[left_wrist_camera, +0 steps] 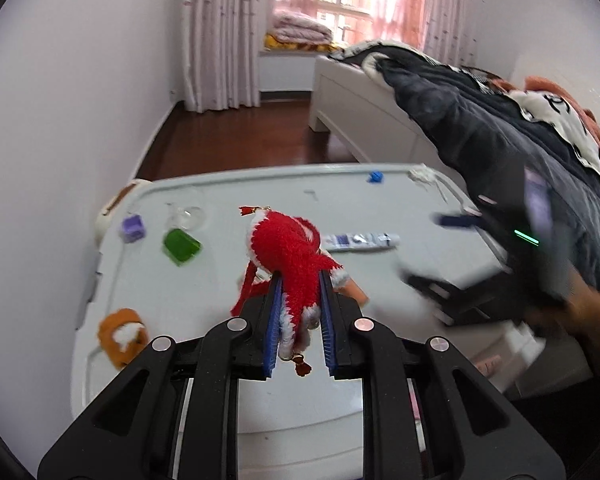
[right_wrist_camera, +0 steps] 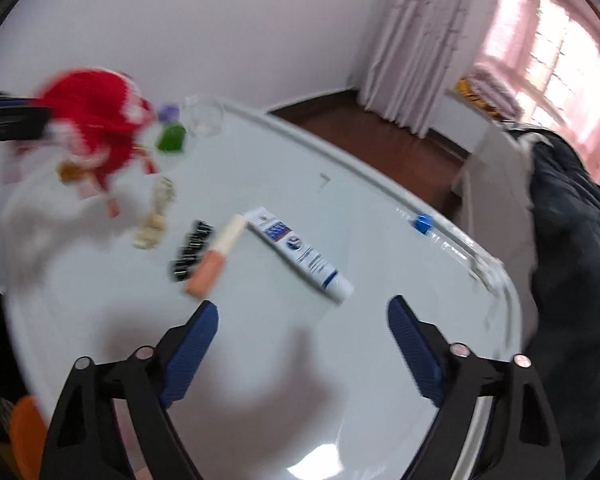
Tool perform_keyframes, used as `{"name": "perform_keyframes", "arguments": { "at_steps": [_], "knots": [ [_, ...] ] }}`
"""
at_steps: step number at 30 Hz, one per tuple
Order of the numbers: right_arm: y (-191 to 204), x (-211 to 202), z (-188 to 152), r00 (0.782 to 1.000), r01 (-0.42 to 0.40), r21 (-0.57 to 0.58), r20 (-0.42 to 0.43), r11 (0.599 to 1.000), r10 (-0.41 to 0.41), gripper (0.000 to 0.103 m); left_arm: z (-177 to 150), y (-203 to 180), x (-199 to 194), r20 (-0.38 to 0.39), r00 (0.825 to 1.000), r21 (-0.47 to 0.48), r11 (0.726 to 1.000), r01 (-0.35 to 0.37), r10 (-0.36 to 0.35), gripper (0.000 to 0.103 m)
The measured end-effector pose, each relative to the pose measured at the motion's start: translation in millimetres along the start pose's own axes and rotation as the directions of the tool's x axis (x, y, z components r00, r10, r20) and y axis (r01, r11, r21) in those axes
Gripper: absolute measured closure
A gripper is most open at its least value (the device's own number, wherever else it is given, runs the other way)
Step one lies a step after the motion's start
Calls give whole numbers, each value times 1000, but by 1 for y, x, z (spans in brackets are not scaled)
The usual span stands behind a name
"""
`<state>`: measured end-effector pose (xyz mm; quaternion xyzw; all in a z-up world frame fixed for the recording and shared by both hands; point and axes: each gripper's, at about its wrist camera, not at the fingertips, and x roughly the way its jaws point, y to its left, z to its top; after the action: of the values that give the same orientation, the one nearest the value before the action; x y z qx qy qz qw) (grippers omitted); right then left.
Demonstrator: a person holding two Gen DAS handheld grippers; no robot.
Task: Collect trash
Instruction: 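Grasp the red knitted bib with the left tool while the right grasps the white tube, then drop the red bib and white tube into the orange bucket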
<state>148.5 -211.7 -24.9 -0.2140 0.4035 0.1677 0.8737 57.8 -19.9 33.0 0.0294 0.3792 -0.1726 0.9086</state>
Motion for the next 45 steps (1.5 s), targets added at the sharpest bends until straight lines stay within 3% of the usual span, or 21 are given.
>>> {"name": "perform_keyframes", "arguments": {
  "at_steps": [6,8,10,14,19,24,29,33,38,41,45],
  "knots": [
    [-8,64,25,995,-95,-105,-36,990,92,20,-4,6,4,-21,999,-21,1000,23,-24,86],
    [-9,75,29,992,-122,-108,-55,987,116,38,-4,7,7,-28,999,-26,999,24,-25,86],
    [-15,83,35,981,-182,-35,-78,983,179,55,-4,8,9,-39,999,-29,999,27,-28,86],
    [-12,81,40,975,-157,109,-139,982,171,81,-1,4,11,-40,999,-31,999,31,-33,86],
    [-3,63,20,962,-167,276,-165,946,218,81,-2,2,9,-41,998,-32,999,43,-45,85],
    [-13,22,-1,967,-184,408,-88,894,239,81,-5,2,8,-49,998,-30,998,48,-49,85],
    [-6,-33,-19,973,-196,452,-22,870,231,81,-10,-5,0,-49,997,-3,998,60,-60,85],
    [20,-81,-43,965,-236,467,11,852,262,81,-25,-21,-26,-48,995,31,996,90,-88,85],
    [71,-128,-105,930,-308,499,-19,810,366,81,-78,-55,-68,-109,978,54,981,186,-179,85],
    [104,-134,-144,901,-325,532,-77,782,427,81,-120,-73,-79,-207,951,51,968,245,-230,85],
    [136,-123,-186,854,-328,583,-154,743,497,81,-171,-96,-76,-336,913,81,959,271,-230,84]
  ]
}}
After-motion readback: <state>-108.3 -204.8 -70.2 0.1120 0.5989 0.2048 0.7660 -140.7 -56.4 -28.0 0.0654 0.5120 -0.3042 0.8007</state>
